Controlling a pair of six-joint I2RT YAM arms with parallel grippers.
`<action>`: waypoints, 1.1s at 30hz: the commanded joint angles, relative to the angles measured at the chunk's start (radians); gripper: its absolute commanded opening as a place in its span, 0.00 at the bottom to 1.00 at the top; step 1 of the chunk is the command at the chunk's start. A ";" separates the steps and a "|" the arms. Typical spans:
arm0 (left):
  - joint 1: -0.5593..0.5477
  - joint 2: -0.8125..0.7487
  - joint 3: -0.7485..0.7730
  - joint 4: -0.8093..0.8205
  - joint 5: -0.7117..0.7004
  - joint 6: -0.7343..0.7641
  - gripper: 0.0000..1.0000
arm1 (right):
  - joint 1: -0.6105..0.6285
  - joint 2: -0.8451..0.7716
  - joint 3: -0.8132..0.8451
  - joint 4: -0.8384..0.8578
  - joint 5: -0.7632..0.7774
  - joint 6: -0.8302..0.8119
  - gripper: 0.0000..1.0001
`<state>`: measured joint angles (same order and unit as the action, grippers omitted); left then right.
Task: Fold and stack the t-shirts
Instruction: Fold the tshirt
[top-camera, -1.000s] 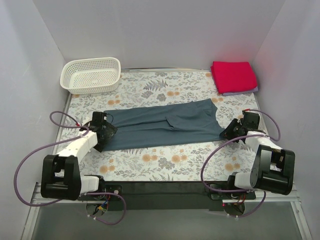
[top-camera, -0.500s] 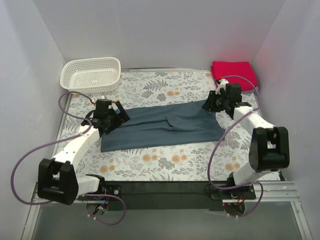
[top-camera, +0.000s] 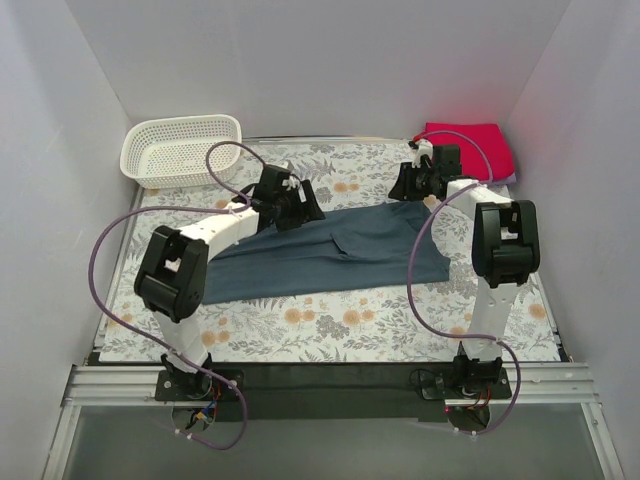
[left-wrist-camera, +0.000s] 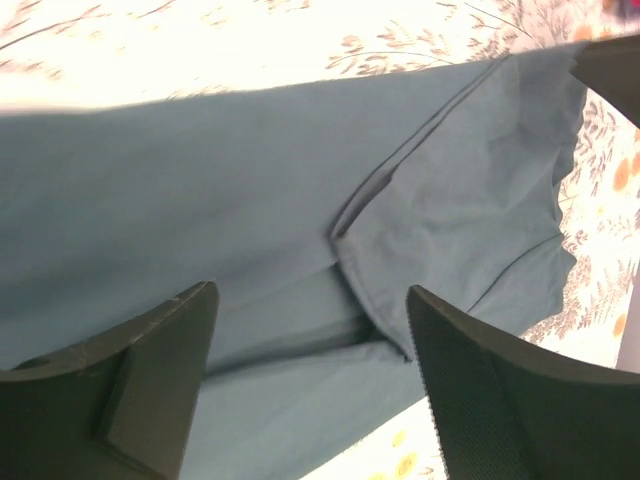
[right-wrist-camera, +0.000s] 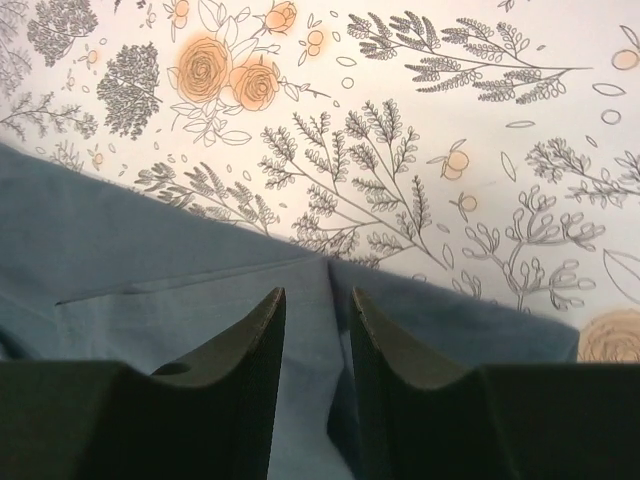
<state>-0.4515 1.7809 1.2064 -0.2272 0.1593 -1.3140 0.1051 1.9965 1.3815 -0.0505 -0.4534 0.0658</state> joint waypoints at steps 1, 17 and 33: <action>-0.023 0.055 0.097 0.026 0.032 0.032 0.69 | 0.002 0.059 0.088 0.015 -0.053 -0.027 0.33; -0.072 0.241 0.208 0.042 0.088 0.064 0.61 | 0.018 0.205 0.185 -0.015 -0.146 -0.035 0.31; -0.105 0.276 0.231 0.042 0.097 0.058 0.60 | 0.021 0.189 0.168 -0.015 -0.151 -0.046 0.12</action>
<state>-0.5488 2.0426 1.4063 -0.1963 0.2481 -1.2709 0.1249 2.2005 1.5299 -0.0719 -0.5808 0.0376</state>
